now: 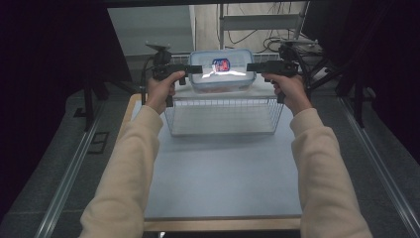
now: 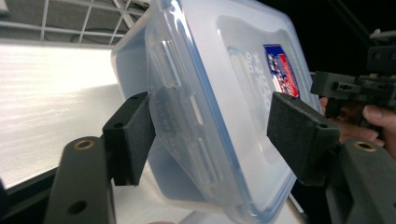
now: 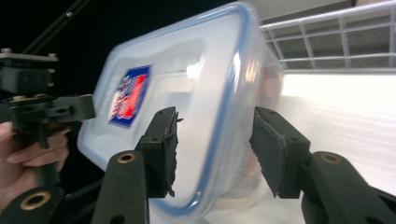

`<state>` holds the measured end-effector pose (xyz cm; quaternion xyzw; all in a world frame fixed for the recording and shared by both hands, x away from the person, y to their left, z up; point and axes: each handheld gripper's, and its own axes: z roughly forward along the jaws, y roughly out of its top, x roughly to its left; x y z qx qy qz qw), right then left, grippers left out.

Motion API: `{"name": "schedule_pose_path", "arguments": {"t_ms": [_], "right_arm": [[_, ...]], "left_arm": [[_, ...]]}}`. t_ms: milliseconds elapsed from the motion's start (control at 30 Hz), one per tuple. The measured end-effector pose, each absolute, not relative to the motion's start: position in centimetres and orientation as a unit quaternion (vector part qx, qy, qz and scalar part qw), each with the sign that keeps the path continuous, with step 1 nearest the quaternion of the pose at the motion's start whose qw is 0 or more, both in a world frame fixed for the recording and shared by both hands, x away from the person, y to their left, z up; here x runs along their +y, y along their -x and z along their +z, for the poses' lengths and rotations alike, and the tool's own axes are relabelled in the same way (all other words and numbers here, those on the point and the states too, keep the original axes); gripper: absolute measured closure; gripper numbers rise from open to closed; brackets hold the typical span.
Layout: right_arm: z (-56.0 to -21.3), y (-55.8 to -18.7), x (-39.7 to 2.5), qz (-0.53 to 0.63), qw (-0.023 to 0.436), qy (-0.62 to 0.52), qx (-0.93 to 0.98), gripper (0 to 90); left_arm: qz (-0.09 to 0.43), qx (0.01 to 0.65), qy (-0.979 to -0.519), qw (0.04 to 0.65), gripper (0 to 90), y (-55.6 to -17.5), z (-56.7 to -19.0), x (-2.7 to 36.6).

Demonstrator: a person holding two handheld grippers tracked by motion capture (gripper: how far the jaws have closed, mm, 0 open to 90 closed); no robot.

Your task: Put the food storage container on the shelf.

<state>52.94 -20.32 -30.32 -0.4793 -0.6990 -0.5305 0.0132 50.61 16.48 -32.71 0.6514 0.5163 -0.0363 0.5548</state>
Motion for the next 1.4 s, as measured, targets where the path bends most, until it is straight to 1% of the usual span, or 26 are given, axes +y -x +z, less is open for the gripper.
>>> {"name": "schedule_pose_path", "arguments": {"t_ms": [200, 300, 433, 500, 600, 667, 767, 867, 933, 1033, 1067, 1100, 1233, 1267, 1300, 1400], "right_arm": [[-30.3, -52.8, -19.9, -0.524, 0.000, 0.485, -0.700, 47.4], [-30.4, -52.7, -19.8, -0.521, -0.013, 0.488, -0.700, 46.4], [-30.4, -52.4, -19.7, -0.529, -0.021, 0.484, -0.697, 43.5], [-30.4, -52.3, -19.7, -0.533, -0.025, 0.481, -0.696, 42.4], [-30.2, -51.9, -19.8, -0.536, -0.033, 0.476, -0.696, 39.7], [-30.1, -51.6, -20.0, -0.543, -0.036, 0.473, -0.694, 39.0], [-30.0, -51.1, -20.4, -0.546, -0.038, 0.466, -0.695, 36.7], [-30.0, -50.2, -20.9, -0.548, -0.050, 0.453, -0.702, 34.5], [-29.9, -49.5, -21.3, -0.550, -0.055, 0.440, -0.708, 32.0], [-30.0, -48.4, -22.0, -0.555, -0.061, 0.429, -0.711, 30.7], [-30.0, -48.4, -22.0, -0.555, -0.061, 0.429, -0.711, 30.7], [-30.1, -47.6, -22.5, -0.560, -0.063, 0.422, -0.710, 30.2], [-30.4, -45.5, -23.3, -0.568, -0.069, 0.405, -0.713, 29.5], [-30.4, -45.5, -23.3, -0.568, -0.069, 0.405, -0.713, 29.5], [-30.7, -44.3, -23.6, -0.568, -0.069, 0.395, -0.719, 28.5], [-31.5, -42.4, -24.1, -0.567, -0.079, 0.377, -0.728, 27.6]], "left_arm": [[-0.043, 0.520, -0.650, 0.553, 27.5, -51.0, -33.1, 16.4], [-0.055, 0.526, -0.651, 0.545, 21.6, -51.3, -33.3, 16.2], [-0.043, 0.529, -0.649, 0.545, 19.6, -51.1, -33.3, 16.0], [-0.033, 0.530, -0.652, 0.540, 15.8, -51.0, -33.2, 15.8], [-0.027, 0.535, -0.644, 0.546, 10.7, -50.8, -32.7, 15.9], [-0.024, 0.535, -0.641, 0.549, 9.5, -50.6, -32.5, 15.9], [-0.007, 0.527, -0.648, 0.550, 9.3, -49.6, -31.8, 16.3], [0.011, 0.515, -0.658, 0.550, 9.8, -48.2, -31.3, 16.6], [0.011, 0.503, -0.663, 0.554, 10.2, -47.1, -31.2, 16.8], [0.024, 0.490, -0.674, 0.552, 10.9, -45.3, -31.2, 17.2], [0.024, 0.490, -0.674, 0.552, 11.1, -45.3, -31.2, 17.2], [0.028, 0.480, -0.675, 0.559, 11.3, -44.0, -31.3, 17.4], [0.033, 0.457, -0.682, 0.570, 11.9, -41.3, -31.7, 17.7], [0.033, 0.457, -0.682, 0.570, 12.0, -41.3, -31.7, 17.7], [0.043, 0.447, -0.688, 0.570, 12.3, -39.8, -32.0, 17.8], [0.056, 0.434, -0.696, 0.570, 13.3, -37.5, -32.8, 17.7]]}}
